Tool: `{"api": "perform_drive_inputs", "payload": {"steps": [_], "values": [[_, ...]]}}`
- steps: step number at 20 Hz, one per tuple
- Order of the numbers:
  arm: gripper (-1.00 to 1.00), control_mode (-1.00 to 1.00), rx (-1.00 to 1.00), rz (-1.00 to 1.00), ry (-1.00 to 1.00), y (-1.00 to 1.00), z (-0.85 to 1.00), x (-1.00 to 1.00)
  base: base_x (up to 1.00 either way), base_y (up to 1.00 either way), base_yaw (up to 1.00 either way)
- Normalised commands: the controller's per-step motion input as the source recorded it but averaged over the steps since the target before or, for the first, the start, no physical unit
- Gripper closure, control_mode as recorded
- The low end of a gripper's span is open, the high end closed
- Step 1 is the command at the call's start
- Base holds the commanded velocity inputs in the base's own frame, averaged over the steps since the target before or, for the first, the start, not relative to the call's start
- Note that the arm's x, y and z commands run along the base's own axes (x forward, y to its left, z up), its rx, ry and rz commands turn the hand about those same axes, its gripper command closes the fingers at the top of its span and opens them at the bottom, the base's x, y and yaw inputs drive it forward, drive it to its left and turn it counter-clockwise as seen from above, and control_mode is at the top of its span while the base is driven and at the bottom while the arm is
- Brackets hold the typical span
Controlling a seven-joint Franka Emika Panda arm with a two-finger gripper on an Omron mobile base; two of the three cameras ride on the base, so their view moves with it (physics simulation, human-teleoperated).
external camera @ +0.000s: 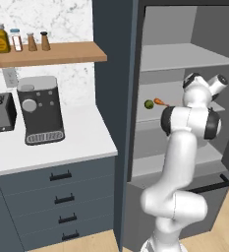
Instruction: Place one lime and one chicken drumstick in each tupperware on the nearby counter, to pack two identical lunches.
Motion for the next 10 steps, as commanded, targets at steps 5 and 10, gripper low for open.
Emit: {"api": "perform_drive_inputs", "payload": {"steps": [5,10], "values": [[1.0,-1.0,-0.02,0.0,0.06,0.31,0.43,-1.0,0.0,0.0,0.0],[1.0,-1.0,-0.22,0.31,0.3,0.75,0.76,-1.0,0.0,0.0,0.0]]}}
